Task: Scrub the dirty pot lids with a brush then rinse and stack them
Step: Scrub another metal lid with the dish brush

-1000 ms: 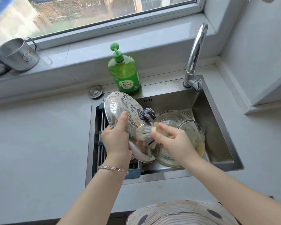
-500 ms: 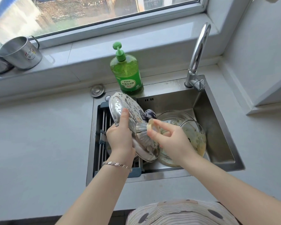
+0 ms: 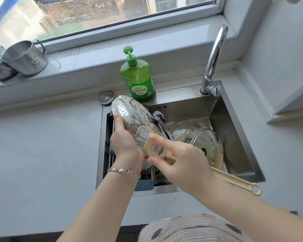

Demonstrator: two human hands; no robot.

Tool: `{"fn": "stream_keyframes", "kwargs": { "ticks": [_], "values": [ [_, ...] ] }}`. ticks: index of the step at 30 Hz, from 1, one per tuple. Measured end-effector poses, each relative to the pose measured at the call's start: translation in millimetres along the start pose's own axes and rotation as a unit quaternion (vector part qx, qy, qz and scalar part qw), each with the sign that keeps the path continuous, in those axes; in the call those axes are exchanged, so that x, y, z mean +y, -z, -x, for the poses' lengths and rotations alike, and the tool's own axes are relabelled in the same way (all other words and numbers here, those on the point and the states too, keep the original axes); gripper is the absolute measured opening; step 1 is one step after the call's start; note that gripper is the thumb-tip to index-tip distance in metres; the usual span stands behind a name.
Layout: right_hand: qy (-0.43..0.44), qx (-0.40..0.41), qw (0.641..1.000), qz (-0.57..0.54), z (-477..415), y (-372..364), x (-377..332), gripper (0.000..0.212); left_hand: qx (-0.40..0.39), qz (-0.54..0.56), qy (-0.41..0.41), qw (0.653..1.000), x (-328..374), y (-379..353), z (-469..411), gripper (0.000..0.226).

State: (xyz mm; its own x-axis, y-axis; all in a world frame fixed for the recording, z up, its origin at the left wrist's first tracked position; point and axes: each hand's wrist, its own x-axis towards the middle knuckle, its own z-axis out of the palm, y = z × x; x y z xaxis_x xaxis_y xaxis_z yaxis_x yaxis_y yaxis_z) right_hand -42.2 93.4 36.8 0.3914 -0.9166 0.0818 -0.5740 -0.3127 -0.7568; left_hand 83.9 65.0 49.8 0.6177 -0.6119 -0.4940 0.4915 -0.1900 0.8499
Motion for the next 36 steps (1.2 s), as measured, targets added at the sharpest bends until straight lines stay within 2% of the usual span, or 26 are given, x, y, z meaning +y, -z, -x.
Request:
{"fn": "stream_keyframes", "kwargs": {
  "ticks": [4, 8, 11, 14, 16, 18, 21, 23, 25, 28, 31, 33, 36],
  "values": [
    [-0.031, -0.07, 0.997, -0.019, -13, 12, -2, 0.05, -0.041, -0.048, -0.022, 0.998, -9, 8, 4, 0.035],
    [-0.029, -0.059, 0.997, -0.042, -51, 18, -9, 0.05, -0.07, -0.091, -0.017, 0.993, -13, 11, 2, 0.047],
    [0.003, -0.12, 0.993, 0.009, -41, 27, -11, 0.048, -0.084, -0.129, 0.001, 0.988, -13, 16, -4, 0.056],
    [0.012, -0.177, 0.983, 0.052, -37, 39, -15, 0.047, -0.091, -0.235, -0.02, 0.968, -17, 20, -2, 0.066],
    [-0.018, -0.151, 0.987, 0.046, -58, 43, -6, 0.046, -0.125, -0.3, -0.057, 0.944, -20, 17, 4, 0.073],
    [-0.078, -0.103, 0.991, -0.013, -79, 46, 4, 0.048, -0.145, -0.327, -0.092, 0.929, -20, 15, 6, 0.071],
    [-0.064, -0.14, 0.987, -0.053, -68, 45, 4, 0.05, -0.156, -0.307, -0.064, 0.937, -17, 19, -1, 0.08],
    [-0.035, -0.184, 0.981, -0.058, -52, 44, -4, 0.051, -0.158, -0.276, -0.043, 0.947, -14, 22, -4, 0.069],
    [-0.048, -0.153, 0.985, -0.068, -63, 45, 4, 0.05, -0.167, -0.29, -0.049, 0.941, -17, 22, -4, 0.07],
    [-0.11, -0.086, 0.982, -0.128, -82, 47, 17, 0.048, -0.169, -0.285, -0.068, 0.941, -13, 18, 1, 0.071],
    [-0.043, -0.125, 0.984, -0.122, -50, 39, 2, 0.049, -0.135, -0.222, -0.009, 0.966, -3, 17, -5, 0.063],
    [-0.016, -0.154, 0.983, -0.098, -37, 36, -7, 0.048, -0.129, -0.2, 0.002, 0.971, -2, 17, -6, 0.057],
    [-0.081, -0.096, 0.985, -0.116, -64, 37, 6, 0.05, -0.11, -0.203, -0.021, 0.973, -3, 12, -1, 0.053]
  ]
}}
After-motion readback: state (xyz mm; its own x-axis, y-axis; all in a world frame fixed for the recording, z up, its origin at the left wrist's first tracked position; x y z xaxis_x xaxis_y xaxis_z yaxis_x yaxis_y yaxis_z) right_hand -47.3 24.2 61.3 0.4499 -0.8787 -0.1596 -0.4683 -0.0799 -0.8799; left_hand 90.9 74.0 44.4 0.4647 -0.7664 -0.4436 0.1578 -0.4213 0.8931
